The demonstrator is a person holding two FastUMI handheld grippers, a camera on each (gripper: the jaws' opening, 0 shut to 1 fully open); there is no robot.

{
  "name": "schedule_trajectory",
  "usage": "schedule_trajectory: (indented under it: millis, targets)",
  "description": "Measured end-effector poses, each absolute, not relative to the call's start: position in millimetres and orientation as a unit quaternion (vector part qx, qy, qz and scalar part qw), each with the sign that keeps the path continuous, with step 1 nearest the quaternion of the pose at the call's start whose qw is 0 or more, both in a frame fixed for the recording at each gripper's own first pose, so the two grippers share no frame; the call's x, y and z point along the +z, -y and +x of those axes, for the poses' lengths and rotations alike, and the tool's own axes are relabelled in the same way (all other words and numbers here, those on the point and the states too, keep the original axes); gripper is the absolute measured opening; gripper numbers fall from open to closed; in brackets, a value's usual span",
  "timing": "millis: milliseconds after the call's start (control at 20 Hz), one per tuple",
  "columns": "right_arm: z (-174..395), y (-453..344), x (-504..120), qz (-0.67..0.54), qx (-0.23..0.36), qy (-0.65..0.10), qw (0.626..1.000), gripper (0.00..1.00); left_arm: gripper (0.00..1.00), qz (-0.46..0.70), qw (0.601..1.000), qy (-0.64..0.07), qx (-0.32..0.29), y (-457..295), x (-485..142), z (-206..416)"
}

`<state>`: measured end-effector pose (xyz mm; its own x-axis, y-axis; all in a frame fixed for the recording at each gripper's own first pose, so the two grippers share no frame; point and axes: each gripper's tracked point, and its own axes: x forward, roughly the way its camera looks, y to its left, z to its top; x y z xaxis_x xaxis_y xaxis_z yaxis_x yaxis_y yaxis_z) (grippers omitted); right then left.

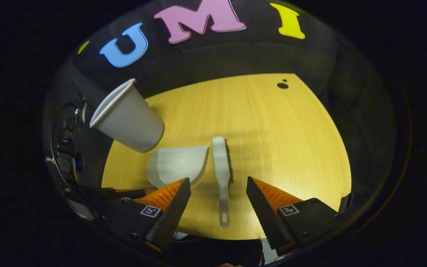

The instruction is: Pick up the small broom and dustpan from the desktop, sweep the trash into the dustpan with the broom, and then empty the trash into the garbage bin.

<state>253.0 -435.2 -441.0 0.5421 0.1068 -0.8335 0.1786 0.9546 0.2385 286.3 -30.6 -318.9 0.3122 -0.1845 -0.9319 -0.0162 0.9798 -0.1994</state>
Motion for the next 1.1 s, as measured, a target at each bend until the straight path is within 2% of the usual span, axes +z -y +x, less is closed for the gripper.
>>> schedule_trajectory:
  millis: [50,100,150,250,350,550,650,750,1100]
  targets:
    - [262,436,-423,0.143,-0.021,-0.448,0.882,0.87,0.84,-0.083,0.823,-0.560,-0.052,30,-298,292]
    - [268,437,-405,0.131,-0.026,-0.419,0.898,0.87,0.84,-0.076,0.840,-0.535,-0.055,29,-278,298]
    - [274,440,-386,0.115,-0.033,-0.388,0.914,0.99,0.84,-0.064,0.860,-0.503,-0.059,30,-259,305]
    - [293,448,-345,0.098,-0.050,-0.303,0.947,0.99,0.84,-0.045,0.904,-0.420,-0.065,32,-215,321]
    - [303,443,-317,0.102,-0.038,-0.239,0.965,0.98,0.84,-0.041,0.939,-0.335,-0.066,34,-170,335]
    - [305,426,-275,0.082,-0.012,-0.169,0.982,0.98,0.84,-0.038,0.983,-0.173,-0.057,25,-93,347]
    - [302,421,-258,0.071,-0.004,-0.140,0.988,0.97,0.83,-0.024,0.992,-0.110,-0.052,21,-76,347]
    - [306,411,-236,0.076,0.003,-0.108,0.991,0.98,0.83,-0.014,0.996,-0.064,-0.054,19,-69,351]
    - [315,413,-210,0.063,-0.013,-0.041,0.997,0.97,0.81,-0.039,0.998,-0.045,-0.018,9,-68,348]
